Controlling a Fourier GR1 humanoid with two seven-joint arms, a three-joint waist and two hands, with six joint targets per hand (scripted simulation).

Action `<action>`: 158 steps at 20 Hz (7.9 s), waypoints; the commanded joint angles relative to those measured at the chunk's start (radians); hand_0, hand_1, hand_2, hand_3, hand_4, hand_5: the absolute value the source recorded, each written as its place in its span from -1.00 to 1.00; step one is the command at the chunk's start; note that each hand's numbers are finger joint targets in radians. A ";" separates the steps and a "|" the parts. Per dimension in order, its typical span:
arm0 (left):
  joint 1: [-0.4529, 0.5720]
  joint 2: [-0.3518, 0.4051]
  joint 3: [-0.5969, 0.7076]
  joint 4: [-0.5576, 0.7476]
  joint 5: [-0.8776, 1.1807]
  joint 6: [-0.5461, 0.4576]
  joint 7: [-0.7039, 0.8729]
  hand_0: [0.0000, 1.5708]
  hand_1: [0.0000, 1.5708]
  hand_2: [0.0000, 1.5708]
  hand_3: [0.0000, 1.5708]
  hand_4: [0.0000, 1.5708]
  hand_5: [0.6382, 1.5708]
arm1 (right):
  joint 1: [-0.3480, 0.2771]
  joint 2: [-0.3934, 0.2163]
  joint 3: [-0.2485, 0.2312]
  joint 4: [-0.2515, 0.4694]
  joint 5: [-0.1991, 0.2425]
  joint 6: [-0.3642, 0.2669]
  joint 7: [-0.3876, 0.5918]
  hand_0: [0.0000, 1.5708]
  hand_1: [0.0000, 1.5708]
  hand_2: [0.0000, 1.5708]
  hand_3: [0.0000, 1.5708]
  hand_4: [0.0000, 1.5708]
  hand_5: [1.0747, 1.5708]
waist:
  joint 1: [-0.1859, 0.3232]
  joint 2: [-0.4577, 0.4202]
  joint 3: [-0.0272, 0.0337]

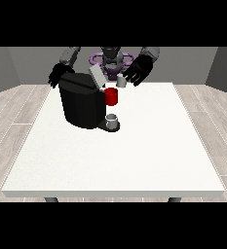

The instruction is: Insert the coffee pod into the coffee machine and close the lid

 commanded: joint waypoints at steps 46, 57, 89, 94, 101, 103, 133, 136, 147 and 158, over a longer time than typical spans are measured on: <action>-0.086 -0.010 0.013 0.077 -0.077 -0.015 0.014 0.48 0.48 0.52 0.35 -0.42 1.00 | 0.015 -0.005 0.007 -0.089 -0.010 -0.008 0.011 -1.00 -1.00 -1.00 -1.00 -0.49 1.00 | -0.057 0.073 0.0000; -0.060 -0.046 -0.029 0.043 -0.120 0.002 -0.011 0.34 0.34 0.43 0.23 -0.54 1.00 | -0.023 -0.048 -0.071 -0.032 -0.057 0.008 -0.003 -1.00 -1.00 -1.00 -1.00 -0.40 1.00 | -0.003 0.068 0.0002; 0.073 -0.109 0.068 0.021 -0.020 -0.106 -0.036 -1.00 -1.00 -1.00 -1.00 -1.00 1.00 | 0.154 -0.014 -0.046 -0.035 -0.067 -0.002 -0.048 -1.00 -1.00 -1.00 -1.00 -0.49 1.00 | 0.102 -0.164 -0.0003; 0.175 -0.235 0.220 0.029 0.165 -0.063 -0.075 -1.00 -1.00 -1.00 -1.00 -0.67 1.00 | 0.176 -0.017 -0.005 -0.073 -0.019 -0.016 -0.040 -1.00 -1.00 -1.00 -1.00 -0.55 1.00 | 0.153 -0.231 -0.0033; 0.390 -0.343 0.224 0.005 0.231 -0.092 -0.146 -1.00 -1.00 -1.00 -1.00 -1.00 1.00 | 0.177 -0.126 -0.021 -0.131 -0.072 0.103 0.085 -1.00 -1.00 -1.00 -1.00 -0.84 1.00 | 0.265 -0.423 -0.0011; 0.402 -0.399 0.243 -0.002 0.275 -0.097 -0.123 -1.00 -1.00 -1.00 -1.00 -0.82 1.00 | 0.147 -0.147 -0.057 -0.116 -0.093 0.116 0.062 -1.00 -1.00 -1.00 -1.00 -1.00 1.00 | 0.308 -0.419 -0.0004; 0.793 -0.462 0.068 -0.578 0.567 -0.111 0.042 -1.00 -1.00 -1.00 -1.00 -1.00 1.00 | -0.153 -0.160 -0.077 0.126 -0.068 0.200 0.072 -1.00 -1.00 -1.00 -1.00 -1.00 1.00 | 0.425 -0.251 0.0000; 0.777 -0.454 0.041 -0.650 0.576 -0.120 0.117 -1.00 -1.00 -1.00 -1.00 -1.00 1.00 | -0.161 -0.182 -0.102 0.207 -0.066 0.224 0.010 -1.00 -1.00 -1.00 -1.00 -1.00 1.00 | 0.445 -0.216 0.0002; 0.864 -0.400 0.043 -0.751 0.594 -0.087 0.103 -1.00 -1.00 -1.00 -1.00 -1.00 1.00 | -0.261 -0.200 -0.087 0.259 -0.037 0.278 0.018 -1.00 -1.00 -1.00 -1.00 -1.00 1.00 | 0.394 -0.183 0.0000; 0.848 -0.351 0.093 -0.668 0.602 -0.069 -0.018 -1.00 -1.00 -1.00 -1.00 -1.00 1.00 | -0.343 -0.073 0.000 0.268 0.041 0.186 0.022 -1.00 -1.00 -1.00 -1.00 -1.00 1.00 | 0.358 -0.114 -0.0005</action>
